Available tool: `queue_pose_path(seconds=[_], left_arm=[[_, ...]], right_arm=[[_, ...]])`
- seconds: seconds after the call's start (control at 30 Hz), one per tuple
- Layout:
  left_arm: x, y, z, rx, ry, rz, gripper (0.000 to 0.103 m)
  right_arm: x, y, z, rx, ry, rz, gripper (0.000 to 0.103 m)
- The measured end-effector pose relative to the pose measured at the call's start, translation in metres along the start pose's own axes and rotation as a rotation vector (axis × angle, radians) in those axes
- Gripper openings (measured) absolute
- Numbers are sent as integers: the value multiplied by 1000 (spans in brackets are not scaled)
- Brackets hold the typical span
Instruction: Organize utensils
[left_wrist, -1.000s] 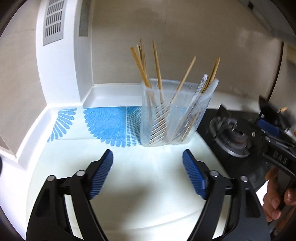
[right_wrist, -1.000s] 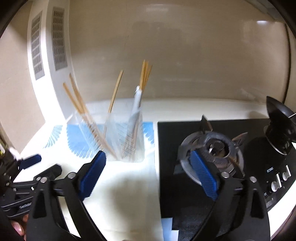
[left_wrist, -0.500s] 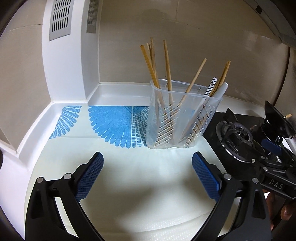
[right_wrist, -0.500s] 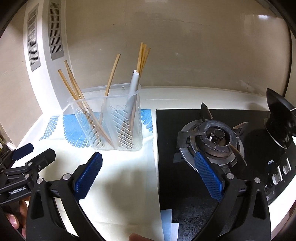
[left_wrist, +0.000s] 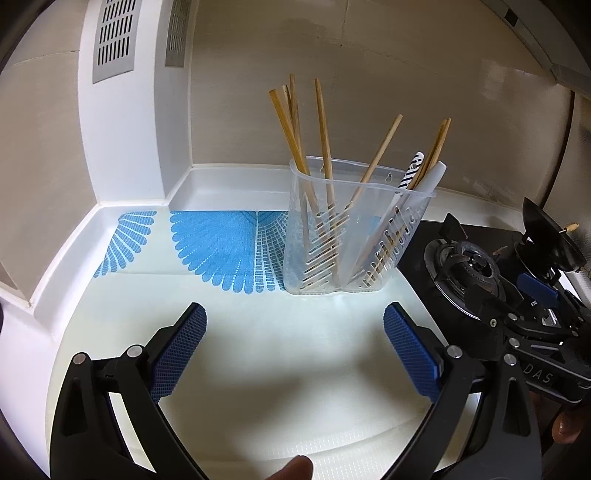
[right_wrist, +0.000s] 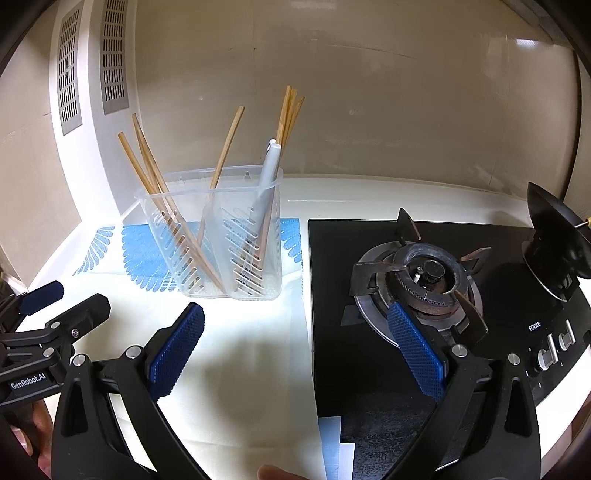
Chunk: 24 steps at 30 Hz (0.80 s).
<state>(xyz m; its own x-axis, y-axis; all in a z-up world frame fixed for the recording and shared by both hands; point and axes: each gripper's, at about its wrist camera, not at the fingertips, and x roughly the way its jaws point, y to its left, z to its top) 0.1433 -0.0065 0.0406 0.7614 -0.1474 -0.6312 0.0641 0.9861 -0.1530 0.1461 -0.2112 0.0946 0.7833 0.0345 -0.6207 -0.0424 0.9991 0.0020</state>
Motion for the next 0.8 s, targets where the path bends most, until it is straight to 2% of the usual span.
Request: queue_pose_path(seconds=[0.8], left_arm=[[-1,-1,0,-1,-4,2,94]], right_arm=[[0,1,0,0,3,-2,98]])
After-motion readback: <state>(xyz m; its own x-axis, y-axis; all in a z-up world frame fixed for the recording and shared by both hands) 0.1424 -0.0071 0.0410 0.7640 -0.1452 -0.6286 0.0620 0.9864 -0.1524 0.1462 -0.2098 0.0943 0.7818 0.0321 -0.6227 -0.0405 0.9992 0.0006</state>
